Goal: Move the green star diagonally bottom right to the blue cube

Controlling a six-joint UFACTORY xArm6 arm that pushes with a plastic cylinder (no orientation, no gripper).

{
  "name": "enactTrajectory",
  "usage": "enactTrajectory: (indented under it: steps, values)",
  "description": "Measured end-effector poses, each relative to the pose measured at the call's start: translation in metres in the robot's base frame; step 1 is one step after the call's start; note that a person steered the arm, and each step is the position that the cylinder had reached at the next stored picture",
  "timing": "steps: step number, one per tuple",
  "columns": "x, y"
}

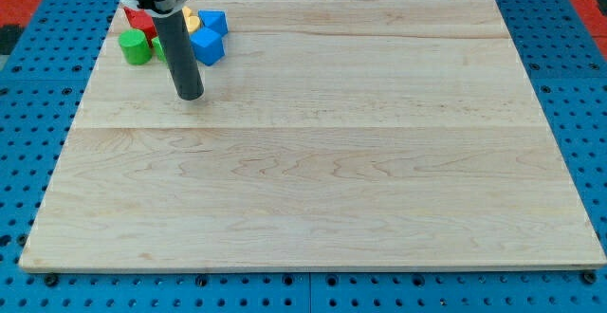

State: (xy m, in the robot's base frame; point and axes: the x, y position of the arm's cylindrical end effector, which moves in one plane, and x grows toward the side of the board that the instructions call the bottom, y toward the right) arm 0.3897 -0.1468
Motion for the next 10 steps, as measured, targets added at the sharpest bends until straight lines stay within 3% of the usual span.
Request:
enactTrajectory:
  steps: [3,4,5,6,8,10]
  values:
    - [0.013,-0.012]
    - [0.037,-0.057]
    - [0.033,-0.117]
    - [-0.043,-0.152]
    - [-0.087,-0.145]
    - [-0.076,-0.033]
